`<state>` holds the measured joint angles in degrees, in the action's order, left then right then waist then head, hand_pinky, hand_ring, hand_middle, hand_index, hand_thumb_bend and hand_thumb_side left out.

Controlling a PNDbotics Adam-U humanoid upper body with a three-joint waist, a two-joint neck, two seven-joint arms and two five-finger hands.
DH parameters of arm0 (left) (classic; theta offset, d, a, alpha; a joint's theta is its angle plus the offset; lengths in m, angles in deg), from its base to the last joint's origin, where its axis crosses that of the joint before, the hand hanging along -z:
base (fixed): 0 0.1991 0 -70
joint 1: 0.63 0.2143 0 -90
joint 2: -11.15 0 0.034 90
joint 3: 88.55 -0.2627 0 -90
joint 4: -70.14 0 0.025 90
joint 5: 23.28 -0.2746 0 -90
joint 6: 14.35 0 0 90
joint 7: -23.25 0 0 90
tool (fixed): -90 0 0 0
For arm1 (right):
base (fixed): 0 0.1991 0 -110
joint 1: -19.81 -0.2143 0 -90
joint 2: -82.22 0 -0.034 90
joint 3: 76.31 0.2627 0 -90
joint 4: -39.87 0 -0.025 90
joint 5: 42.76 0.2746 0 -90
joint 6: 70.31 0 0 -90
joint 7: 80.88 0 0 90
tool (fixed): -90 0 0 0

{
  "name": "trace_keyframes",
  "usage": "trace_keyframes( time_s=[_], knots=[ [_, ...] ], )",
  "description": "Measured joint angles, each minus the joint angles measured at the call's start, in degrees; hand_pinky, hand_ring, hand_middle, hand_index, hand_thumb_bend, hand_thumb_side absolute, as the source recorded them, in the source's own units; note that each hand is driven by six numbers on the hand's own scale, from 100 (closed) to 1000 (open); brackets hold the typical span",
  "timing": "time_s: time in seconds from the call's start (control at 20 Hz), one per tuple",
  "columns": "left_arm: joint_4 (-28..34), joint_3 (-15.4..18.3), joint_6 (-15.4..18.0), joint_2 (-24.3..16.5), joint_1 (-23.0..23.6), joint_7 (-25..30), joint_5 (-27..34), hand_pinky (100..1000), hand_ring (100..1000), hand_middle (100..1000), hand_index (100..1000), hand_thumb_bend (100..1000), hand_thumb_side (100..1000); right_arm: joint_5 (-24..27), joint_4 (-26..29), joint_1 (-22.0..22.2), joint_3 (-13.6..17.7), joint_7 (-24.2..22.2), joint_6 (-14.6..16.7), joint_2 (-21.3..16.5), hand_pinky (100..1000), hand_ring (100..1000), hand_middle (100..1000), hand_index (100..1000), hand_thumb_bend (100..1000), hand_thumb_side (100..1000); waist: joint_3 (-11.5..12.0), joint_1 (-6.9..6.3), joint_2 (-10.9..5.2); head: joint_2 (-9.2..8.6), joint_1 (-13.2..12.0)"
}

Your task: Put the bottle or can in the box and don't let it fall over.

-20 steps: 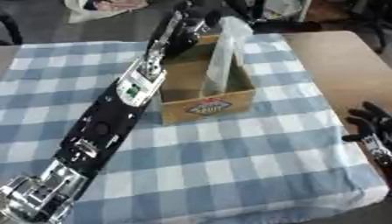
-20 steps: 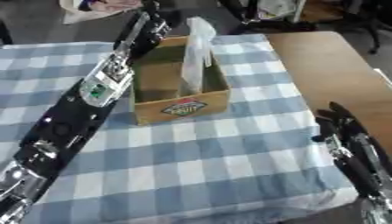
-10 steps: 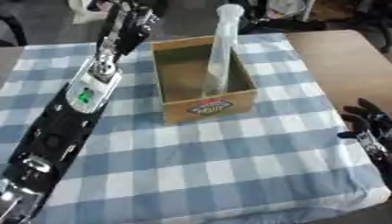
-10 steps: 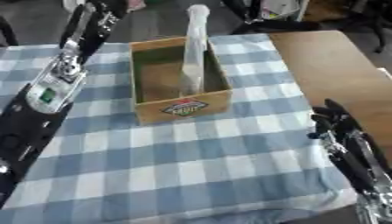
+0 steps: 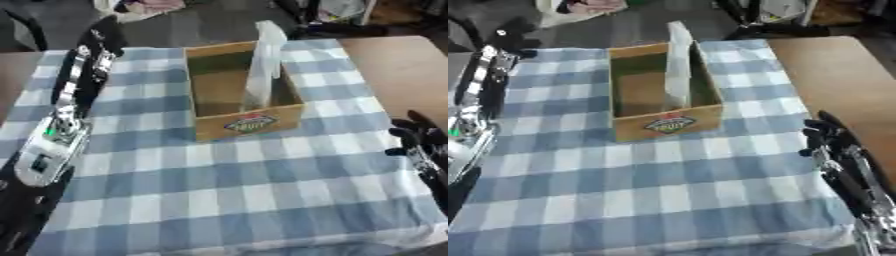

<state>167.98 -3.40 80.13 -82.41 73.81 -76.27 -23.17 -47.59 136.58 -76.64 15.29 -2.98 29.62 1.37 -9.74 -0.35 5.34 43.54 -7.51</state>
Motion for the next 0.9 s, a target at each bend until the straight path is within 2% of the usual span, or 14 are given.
trace_keyframes(
  time_s=[0.5,0.9],
  knots=[
    [-0.6,0.9,1.7,7.9,8.2,0.8,-4.8,795,768,806,921,530,921,0.0,0.0,0.5,0.5,0.5,0.0,0.0,681,875,849,1000,167,653,1.3,0.65,-0.04,0.16,-0.6],
    [-3.0,0.3,4.5,11.7,10.1,0.9,-5.7,792,765,805,919,524,920,0.0,0.0,0.5,0.7,0.8,-0.1,0.0,681,876,850,1000,161,659,1.7,1.16,-0.11,0.20,-0.5]
  ],
)
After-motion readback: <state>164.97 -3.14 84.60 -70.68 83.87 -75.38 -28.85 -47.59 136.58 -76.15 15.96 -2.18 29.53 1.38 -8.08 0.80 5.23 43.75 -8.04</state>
